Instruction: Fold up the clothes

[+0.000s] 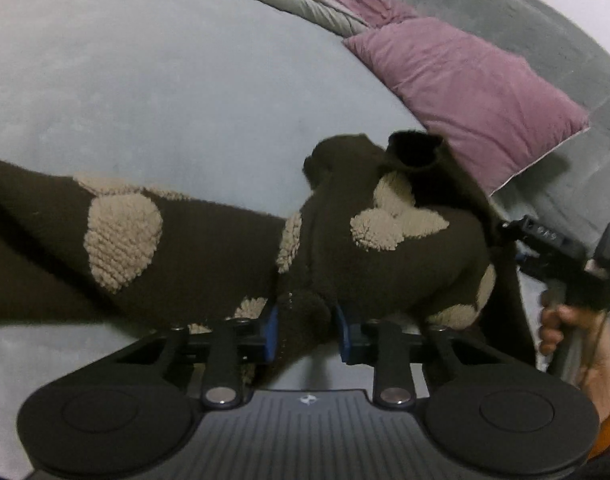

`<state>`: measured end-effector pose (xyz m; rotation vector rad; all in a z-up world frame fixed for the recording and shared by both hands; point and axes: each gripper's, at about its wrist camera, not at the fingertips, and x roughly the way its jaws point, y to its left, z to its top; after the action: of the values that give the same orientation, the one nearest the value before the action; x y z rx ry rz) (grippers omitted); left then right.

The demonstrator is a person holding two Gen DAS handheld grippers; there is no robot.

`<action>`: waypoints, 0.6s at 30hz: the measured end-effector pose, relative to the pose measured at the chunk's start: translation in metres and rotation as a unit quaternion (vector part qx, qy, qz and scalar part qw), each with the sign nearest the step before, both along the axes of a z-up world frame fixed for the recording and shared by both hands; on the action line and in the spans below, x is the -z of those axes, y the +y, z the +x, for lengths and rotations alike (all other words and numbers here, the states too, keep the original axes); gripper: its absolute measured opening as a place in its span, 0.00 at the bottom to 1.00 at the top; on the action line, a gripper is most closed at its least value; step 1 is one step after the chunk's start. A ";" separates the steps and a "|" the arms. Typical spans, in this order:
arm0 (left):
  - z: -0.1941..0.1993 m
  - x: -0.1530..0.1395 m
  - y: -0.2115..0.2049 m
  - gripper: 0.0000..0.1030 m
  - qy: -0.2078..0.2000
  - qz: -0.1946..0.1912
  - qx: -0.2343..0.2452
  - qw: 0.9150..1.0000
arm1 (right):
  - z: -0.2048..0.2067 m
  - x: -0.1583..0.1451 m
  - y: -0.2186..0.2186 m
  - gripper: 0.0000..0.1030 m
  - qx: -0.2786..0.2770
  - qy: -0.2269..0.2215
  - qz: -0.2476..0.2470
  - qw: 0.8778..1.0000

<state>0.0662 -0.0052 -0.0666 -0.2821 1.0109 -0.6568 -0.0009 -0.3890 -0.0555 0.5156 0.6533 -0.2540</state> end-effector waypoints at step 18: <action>-0.046 -0.042 0.013 0.07 -0.160 -0.043 0.060 0.984 | -0.055 -0.038 -0.031 0.16 0.065 -0.020 -0.007 0.998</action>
<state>0.0206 0.0073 -0.0245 -0.1834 0.6961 -0.8285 -0.0557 -0.4203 -0.0175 0.5500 0.5792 -0.3698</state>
